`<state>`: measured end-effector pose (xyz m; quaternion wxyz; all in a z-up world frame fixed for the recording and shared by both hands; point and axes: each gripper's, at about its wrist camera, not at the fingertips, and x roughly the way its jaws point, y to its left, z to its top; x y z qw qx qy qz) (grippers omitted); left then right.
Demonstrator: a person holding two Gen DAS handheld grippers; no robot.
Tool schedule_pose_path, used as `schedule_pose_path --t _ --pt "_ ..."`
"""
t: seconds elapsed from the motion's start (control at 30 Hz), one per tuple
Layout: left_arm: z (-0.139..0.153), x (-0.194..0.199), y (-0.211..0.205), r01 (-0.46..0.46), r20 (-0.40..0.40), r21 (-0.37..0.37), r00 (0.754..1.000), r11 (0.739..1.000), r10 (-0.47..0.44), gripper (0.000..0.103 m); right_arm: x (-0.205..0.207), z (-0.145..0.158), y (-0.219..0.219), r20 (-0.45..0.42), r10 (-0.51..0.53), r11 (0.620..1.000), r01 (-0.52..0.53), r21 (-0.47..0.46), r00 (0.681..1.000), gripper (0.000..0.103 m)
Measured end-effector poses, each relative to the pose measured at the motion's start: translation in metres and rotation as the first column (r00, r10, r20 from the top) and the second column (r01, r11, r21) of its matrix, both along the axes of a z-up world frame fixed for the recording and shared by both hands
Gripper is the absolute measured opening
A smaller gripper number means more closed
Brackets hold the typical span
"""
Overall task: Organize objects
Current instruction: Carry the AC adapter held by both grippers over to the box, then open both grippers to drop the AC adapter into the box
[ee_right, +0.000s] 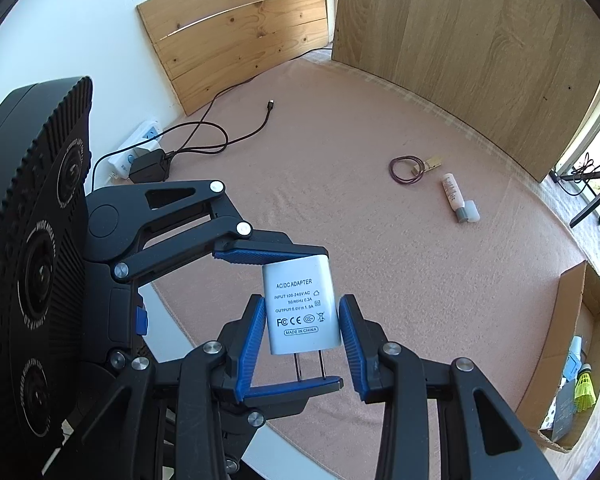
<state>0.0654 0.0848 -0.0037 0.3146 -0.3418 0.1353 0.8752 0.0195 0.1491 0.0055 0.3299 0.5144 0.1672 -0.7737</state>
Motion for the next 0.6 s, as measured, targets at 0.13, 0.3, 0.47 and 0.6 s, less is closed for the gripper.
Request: schedule_pose_path --t 0.13,0.3,0.47,0.6 --pt "0.001 -0.01 0.015 -0.008 -0.008 -0.023 1.0 1.0 0.007 0.067 -0.009 0.0 0.014 -0.008 0.011 1.0 -0.011 -0.02 1.0 0.034" --pt "-0.002 -0.03 0.047 -0.035 -0.013 -0.079 0.999 0.996 0.034 0.067 -0.026 -0.005 0.044 -0.017 0.035 0.997 -0.037 -0.073 0.999 0.034" --pt "-0.002 -0.05 0.095 -0.072 -0.023 -0.13 0.997 0.989 0.069 0.067 -0.044 -0.008 0.089 -0.048 0.073 0.988 -0.079 -0.134 0.996 0.034" --pt "0.002 -0.062 0.149 -0.073 -0.033 -0.153 0.997 0.986 0.069 0.067 -0.052 -0.005 0.14 -0.083 0.068 0.979 -0.082 -0.185 0.994 0.034"
